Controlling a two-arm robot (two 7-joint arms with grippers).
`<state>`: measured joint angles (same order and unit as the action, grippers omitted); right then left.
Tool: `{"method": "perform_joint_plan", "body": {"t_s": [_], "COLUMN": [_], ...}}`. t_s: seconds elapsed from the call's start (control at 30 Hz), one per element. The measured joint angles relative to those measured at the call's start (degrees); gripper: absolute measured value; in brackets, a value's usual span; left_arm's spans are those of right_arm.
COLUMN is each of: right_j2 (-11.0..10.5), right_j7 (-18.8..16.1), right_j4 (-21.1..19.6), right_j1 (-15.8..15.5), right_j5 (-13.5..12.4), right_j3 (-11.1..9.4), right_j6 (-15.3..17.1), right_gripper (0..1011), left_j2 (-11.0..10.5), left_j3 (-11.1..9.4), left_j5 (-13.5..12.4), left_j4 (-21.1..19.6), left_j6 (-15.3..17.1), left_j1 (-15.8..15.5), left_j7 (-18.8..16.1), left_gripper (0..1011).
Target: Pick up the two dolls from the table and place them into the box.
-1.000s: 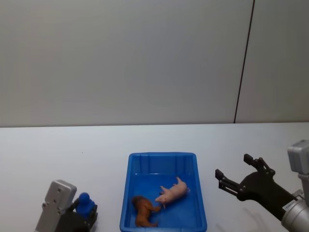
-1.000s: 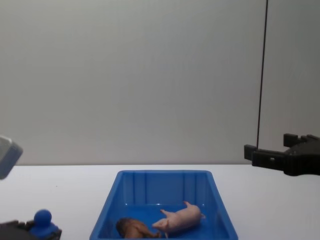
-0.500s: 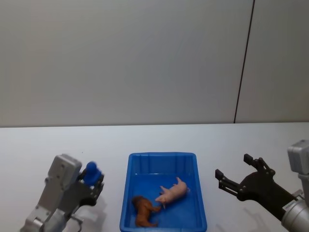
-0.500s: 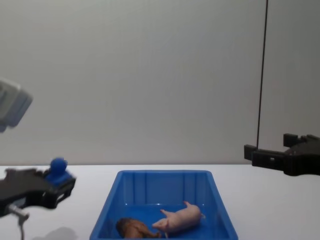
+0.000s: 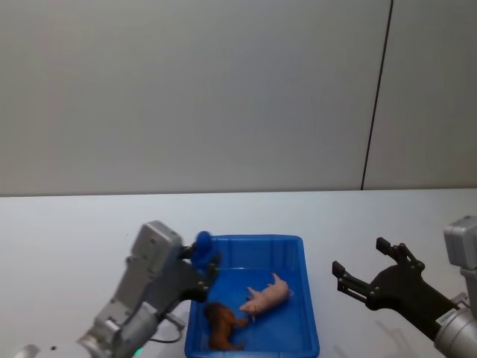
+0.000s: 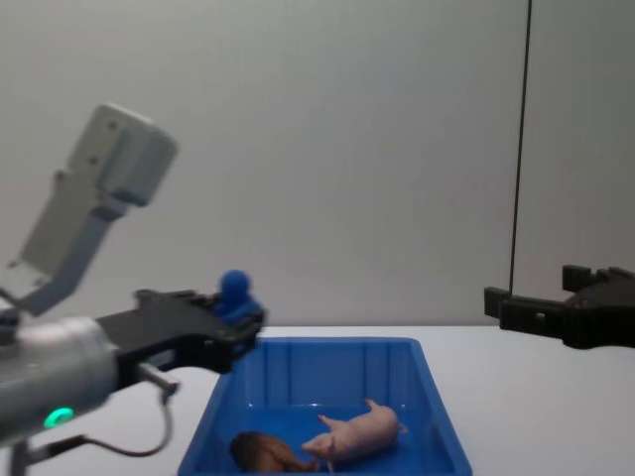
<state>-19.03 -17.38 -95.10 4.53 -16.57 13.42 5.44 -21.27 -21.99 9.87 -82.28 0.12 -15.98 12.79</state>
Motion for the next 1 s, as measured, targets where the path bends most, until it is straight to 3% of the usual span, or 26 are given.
{"method": "perform_joint_plan", "body": {"t_s": [0.3, 0.67, 0.77, 1.0], "right_j2": [0.0, 0.0, 0.0, 0.0], "right_j7": [0.0, 0.0, 0.0, 0.0], "right_j4": [0.0, 0.0, 0.0, 0.0], "right_j1": [0.0, 0.0, 0.0, 0.0], "right_j5": [0.0, 0.0, 0.0, 0.0], "right_j3": [0.0, 0.0, 0.0, 0.0], "right_j6": [0.0, 0.0, 0.0, 0.0], "right_gripper": [1001, 1001, 1001, 1001], "left_j2": [3.2, 4.29, 4.1, 3.73], "left_j3": [-2.18, -3.02, -2.95, -2.75], "left_j5": [-0.82, -1.0, -0.84, -0.47], "left_j4": [1.67, 1.69, 1.12, 0.14], "left_j6": [-1.55, -3.3, -3.83, -4.6], "left_j1": [-1.84, -2.28, -2.08, -1.66], "left_j7": [3.02, 4.34, 4.39, 4.44], "left_gripper": [610, 940, 1001, 1001]}}
